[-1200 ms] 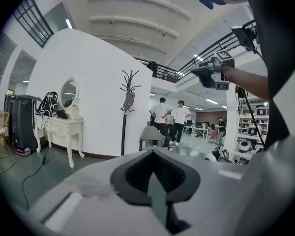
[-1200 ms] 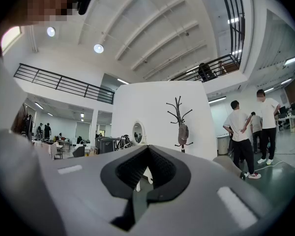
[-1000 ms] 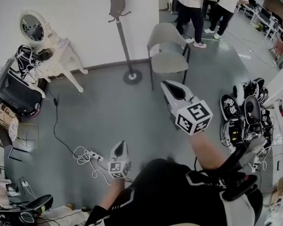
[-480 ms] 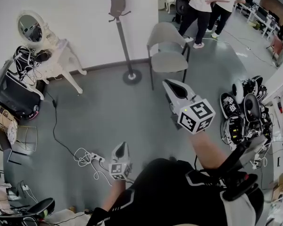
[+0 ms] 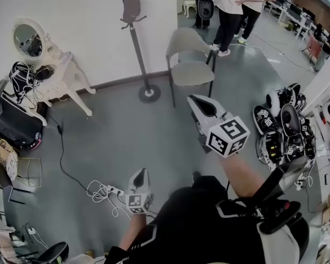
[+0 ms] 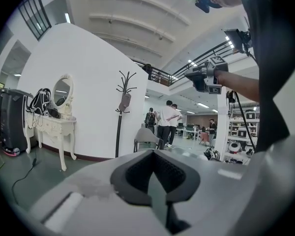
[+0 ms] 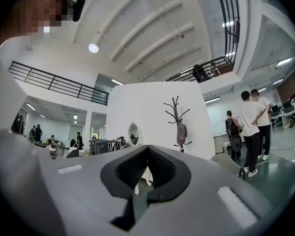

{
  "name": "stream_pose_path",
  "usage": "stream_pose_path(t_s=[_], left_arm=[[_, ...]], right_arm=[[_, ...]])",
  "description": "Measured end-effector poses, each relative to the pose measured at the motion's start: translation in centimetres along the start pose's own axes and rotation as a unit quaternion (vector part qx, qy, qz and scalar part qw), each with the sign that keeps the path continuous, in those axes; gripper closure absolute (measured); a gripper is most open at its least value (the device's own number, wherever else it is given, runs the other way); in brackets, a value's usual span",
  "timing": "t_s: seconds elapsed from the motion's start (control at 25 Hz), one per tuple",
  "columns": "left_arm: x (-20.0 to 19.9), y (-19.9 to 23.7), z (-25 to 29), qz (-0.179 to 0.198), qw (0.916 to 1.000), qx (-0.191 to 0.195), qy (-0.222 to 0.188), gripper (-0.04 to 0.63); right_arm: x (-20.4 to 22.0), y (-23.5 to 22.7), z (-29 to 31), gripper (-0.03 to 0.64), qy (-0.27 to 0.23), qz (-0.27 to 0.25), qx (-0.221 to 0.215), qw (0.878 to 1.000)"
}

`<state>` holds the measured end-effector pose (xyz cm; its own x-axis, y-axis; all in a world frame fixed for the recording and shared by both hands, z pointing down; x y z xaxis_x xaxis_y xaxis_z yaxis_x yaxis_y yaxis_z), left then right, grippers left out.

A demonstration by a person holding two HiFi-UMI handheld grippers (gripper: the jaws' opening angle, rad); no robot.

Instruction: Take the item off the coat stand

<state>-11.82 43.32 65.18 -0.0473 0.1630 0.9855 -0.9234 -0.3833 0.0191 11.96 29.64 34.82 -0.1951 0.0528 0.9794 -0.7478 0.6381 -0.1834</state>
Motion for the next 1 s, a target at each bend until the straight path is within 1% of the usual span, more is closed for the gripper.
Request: stream_pose_path(t_s=[0.16, 0.32, 0.44, 0.64, 0.8, 1.0], left_arm=[[-0.4, 0.8, 1.3, -0.001, 1.0, -0.002, -0.003, 0.572], [-1.5, 1.9, 3.7, 0.004, 0.9999, -0.008, -0.006, 0.572], [-2.2, 3.0, 5.9, 0.001, 0.9998, -0.019, -0.009, 0.572], [-3.6, 4.6, 10.7, 0.007, 0.9998, -0.017, -0.008, 0.572], [-5.0, 5.6, 15.3, 0.006, 0.9999, -0.01, -0.003, 0.572], [-6.8, 6.6, 20.2, 0.01, 0.9999, -0.013, -0.004, 0.572]], right_arm=[[0.1, -0.9, 1.5, 0.607, -0.003, 0.003, -0.003, 1.0], [0.0, -2.7, 4.6, 0.607, -0.008, 0.01, -0.014, 1.0], [-0.3, -4.5, 6.9, 0.607, -0.013, 0.011, -0.018, 1.0], [-1.1, -7.7, 10.6, 0.607, -0.017, 0.008, -0.028, 0.999], [-1.7, -11.1, 13.6, 0.607, -0.017, 0.008, -0.025, 0.999], [-2.1, -15.4, 16.5, 0.607, -0.014, 0.011, -0.024, 1.0]])
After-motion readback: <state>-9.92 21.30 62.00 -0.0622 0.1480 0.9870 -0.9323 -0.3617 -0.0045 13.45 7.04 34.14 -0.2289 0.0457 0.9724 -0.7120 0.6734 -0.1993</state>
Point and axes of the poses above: the fingertips, and each gripper's own axes: z forward along the fingers, y to its left, x out of its underside, the point moved 3 cm from there along -z, backward along the fingers, and after that the axes turned 5 degrees about z, right-handed, at the moved point
